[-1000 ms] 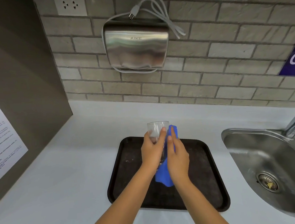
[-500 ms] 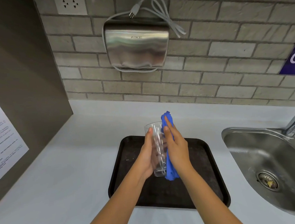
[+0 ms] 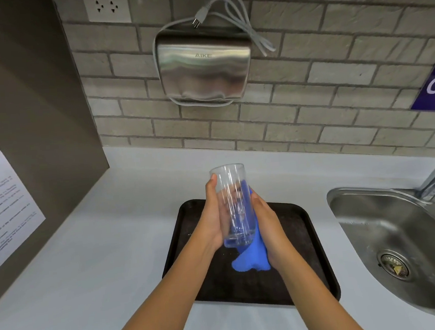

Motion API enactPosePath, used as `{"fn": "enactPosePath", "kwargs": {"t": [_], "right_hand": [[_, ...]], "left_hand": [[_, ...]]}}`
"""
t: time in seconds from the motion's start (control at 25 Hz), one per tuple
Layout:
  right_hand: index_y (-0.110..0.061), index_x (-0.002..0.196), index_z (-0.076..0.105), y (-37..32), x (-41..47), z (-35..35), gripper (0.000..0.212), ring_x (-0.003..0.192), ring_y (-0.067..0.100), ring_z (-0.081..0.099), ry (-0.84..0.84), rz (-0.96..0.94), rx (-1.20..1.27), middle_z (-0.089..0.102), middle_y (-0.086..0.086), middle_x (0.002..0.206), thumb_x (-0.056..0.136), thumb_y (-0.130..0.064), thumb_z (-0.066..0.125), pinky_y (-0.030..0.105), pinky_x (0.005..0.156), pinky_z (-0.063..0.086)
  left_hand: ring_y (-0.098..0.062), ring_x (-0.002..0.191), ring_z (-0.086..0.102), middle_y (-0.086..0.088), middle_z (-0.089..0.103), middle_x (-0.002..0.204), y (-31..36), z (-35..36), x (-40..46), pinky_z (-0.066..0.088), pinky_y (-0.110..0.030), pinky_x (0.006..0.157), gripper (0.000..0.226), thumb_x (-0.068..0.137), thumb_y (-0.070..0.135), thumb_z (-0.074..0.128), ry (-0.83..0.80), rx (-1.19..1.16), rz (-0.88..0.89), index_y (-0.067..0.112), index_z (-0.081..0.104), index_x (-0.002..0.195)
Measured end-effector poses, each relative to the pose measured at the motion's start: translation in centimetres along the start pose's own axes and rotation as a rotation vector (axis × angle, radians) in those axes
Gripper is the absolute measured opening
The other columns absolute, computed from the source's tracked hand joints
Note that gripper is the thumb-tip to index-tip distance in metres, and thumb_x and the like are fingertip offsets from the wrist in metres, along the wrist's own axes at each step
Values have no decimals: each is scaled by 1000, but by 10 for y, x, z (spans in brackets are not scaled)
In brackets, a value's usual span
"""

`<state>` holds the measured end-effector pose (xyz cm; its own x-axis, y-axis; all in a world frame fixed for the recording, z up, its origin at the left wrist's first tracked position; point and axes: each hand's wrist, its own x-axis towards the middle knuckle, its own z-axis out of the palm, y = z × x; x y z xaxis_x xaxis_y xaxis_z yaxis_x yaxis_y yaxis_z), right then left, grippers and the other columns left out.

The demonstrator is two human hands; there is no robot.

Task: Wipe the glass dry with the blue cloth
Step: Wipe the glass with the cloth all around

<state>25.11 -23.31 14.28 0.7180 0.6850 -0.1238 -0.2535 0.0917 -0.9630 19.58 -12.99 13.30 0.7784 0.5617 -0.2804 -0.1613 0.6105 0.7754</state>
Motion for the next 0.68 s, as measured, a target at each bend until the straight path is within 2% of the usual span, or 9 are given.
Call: {"fn": "enactPosePath", "kwargs": {"t": [0.08, 0.16, 0.24, 0.36, 0.44, 0.52, 0.6, 0.64, 0.68], "right_hand": [[-15, 92, 69, 2, -2, 1, 28, 59, 3, 71, 31, 21, 53, 74, -1, 71, 99, -33, 49, 16, 52, 54], [-15, 93, 70, 4, 0, 1, 26, 59, 6, 71, 96, 28, 19, 75, -3, 69, 99, -31, 51, 19, 53, 55], [-15, 100, 71, 10, 6, 0, 26, 72, 15, 73, 190, 48, -32, 77, 2, 82, 98, -32, 52, 29, 66, 60], [-24, 123, 66, 21, 9, 0, 33, 100, 23, 69, 284, 19, -112, 72, 6, 114, 99, -38, 47, 45, 95, 54], [-32, 136, 55, 29, -3, 8, 37, 106, 15, 65, 332, -153, -299, 66, 1, 125, 101, -39, 42, 40, 97, 52], [-42, 142, 41, 35, -21, 22, 41, 120, 10, 57, 283, -396, -565, 48, -7, 146, 102, -39, 38, 32, 99, 50], [-52, 143, 27, 43, -25, 30, 43, 145, 10, 29, 199, -558, -801, 20, -16, 161, 103, -40, 35, 22, 105, 40], [-54, 142, 23, 42, -20, 31, 43, 150, 10, 14, 174, -587, -875, 10, -19, 162, 103, -39, 35, 17, 106, 33], [-56, 139, 22, 38, -15, 31, 43, 151, 9, 7, 159, -582, -894, 5, -21, 161, 103, -38, 36, 12, 104, 27]], "left_hand": [[-30, 103, 69, -15, 75, 110, 2, 5, 2, 54, -47, 97, 74, 89, 70, 44, 80, 43, 53, 10, 69, 123], [-25, 96, 70, -11, 74, 103, -2, 3, 8, 57, -40, 89, 59, 93, 60, 51, 214, 167, 197, 12, 68, 122], [-19, 83, 69, -2, 69, 86, -8, 1, 3, 57, -36, 80, 40, 100, 45, 50, 402, 457, 402, 16, 66, 122], [-14, 86, 69, 1, 69, 93, -25, 6, -7, 58, -32, 80, 44, 102, 41, 47, 379, 815, 504, 24, 53, 142], [-5, 88, 64, 7, 66, 97, -23, 6, -8, 52, -20, 76, 51, 102, 44, 47, 269, 735, 398, 29, 42, 150], [-2, 100, 64, 6, 67, 121, -20, -1, -7, 51, -13, 76, 47, 101, 44, 48, 115, 603, 307, 30, 45, 146], [-3, 121, 58, 6, 52, 145, -38, -8, -9, 49, -4, 82, 39, 108, 28, 36, -42, 536, 289, 27, 41, 147], [-11, 134, 53, 4, 45, 154, -33, -14, -22, 46, -4, 93, 42, 110, 17, 25, 32, 409, 214, 29, 34, 150], [-18, 142, 48, 3, 39, 161, -36, -22, -22, 44, -14, 106, 48, 110, 12, 20, 122, 429, 252, 26, 31, 155]]}}
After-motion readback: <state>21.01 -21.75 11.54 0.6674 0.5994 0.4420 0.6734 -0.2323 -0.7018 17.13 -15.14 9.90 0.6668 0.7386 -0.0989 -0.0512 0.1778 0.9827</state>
